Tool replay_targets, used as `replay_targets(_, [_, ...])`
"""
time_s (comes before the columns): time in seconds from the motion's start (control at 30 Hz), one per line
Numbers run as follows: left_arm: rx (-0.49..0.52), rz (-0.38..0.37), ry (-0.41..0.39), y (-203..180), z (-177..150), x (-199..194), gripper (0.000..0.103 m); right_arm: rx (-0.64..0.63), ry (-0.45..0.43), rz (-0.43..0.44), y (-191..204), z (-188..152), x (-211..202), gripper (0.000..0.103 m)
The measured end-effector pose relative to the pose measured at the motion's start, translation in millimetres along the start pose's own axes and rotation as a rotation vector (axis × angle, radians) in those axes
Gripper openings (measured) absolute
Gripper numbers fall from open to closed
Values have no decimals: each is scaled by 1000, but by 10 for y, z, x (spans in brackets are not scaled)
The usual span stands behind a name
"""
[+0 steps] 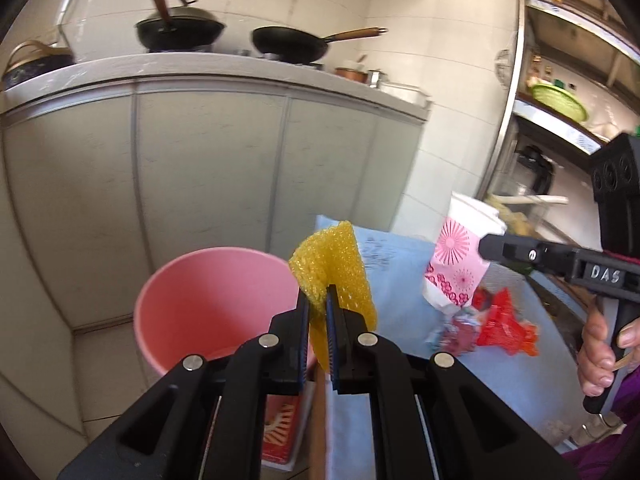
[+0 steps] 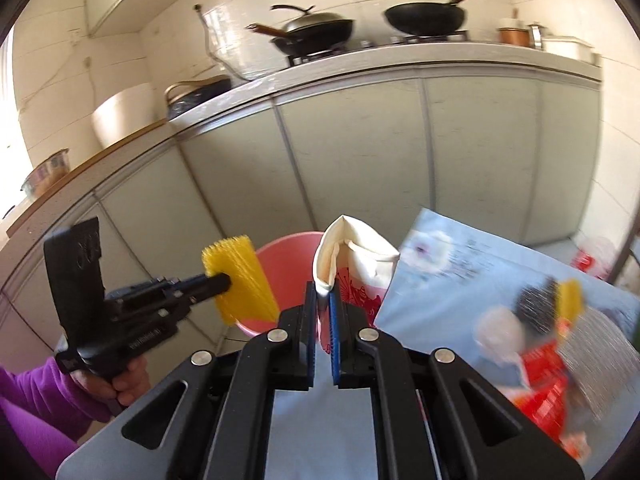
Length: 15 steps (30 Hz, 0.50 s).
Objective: Collect trash
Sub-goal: 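Carry the foam net and paper cup over the pink bin and open both grippers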
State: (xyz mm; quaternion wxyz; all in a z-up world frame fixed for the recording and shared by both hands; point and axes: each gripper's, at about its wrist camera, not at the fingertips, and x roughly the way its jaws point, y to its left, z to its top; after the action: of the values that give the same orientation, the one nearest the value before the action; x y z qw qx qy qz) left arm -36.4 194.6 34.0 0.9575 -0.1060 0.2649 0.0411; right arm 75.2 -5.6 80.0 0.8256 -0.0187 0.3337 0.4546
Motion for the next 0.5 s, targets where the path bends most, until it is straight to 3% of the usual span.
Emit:
replay_targets(0.2, [-98,107,67,420,-102,263,7,-7,34,79,186,210,625,6])
replay_targets(0.33, [-112,164,111,520,-138,518,7,35,93,116,179,208,1061,6])
replay_targets(0.5, [-104,196,164,540,-253,748,8,43,165,95,165,79,1491,6])
